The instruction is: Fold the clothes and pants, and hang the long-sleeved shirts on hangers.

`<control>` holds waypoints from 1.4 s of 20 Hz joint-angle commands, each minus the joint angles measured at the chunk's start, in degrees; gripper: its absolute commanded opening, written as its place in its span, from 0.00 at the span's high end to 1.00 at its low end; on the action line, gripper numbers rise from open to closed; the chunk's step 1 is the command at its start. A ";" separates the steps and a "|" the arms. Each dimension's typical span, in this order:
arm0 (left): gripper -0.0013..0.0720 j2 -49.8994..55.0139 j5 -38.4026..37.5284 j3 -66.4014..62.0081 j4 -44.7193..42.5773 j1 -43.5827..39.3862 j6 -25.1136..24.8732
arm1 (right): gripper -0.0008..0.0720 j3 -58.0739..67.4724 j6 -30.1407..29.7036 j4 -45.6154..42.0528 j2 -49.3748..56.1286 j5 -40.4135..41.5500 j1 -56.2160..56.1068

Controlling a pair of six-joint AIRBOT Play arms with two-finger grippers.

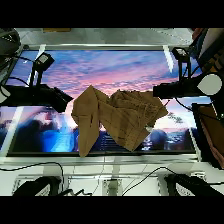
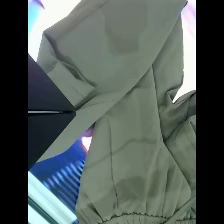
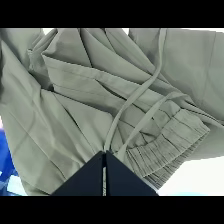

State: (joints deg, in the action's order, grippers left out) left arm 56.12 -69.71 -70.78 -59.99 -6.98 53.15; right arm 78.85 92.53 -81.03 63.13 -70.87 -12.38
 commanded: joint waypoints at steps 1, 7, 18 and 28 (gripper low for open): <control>0.96 -0.04 0.02 0.02 -0.02 0.07 0.00 | 0.94 0.02 -0.22 -0.11 -0.04 -0.09 -0.04; 0.96 -0.04 0.00 0.02 -0.02 0.07 0.00 | 0.95 -0.26 -12.96 -6.16 0.07 -10.19 0.85; 0.96 -0.04 0.00 0.02 0.00 0.07 0.00 | 0.94 -39.65 -26.99 27.93 -11.93 -12.37 7.98; 0.84 -0.04 -0.15 0.02 3.45 -0.17 0.00 | 0.16 -58.07 -14.95 43.56 -8.11 11.28 7.93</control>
State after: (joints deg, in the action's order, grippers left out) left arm 56.12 -69.73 -70.78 -57.60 -7.11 53.15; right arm 23.97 75.42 -43.33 53.19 -65.95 -4.49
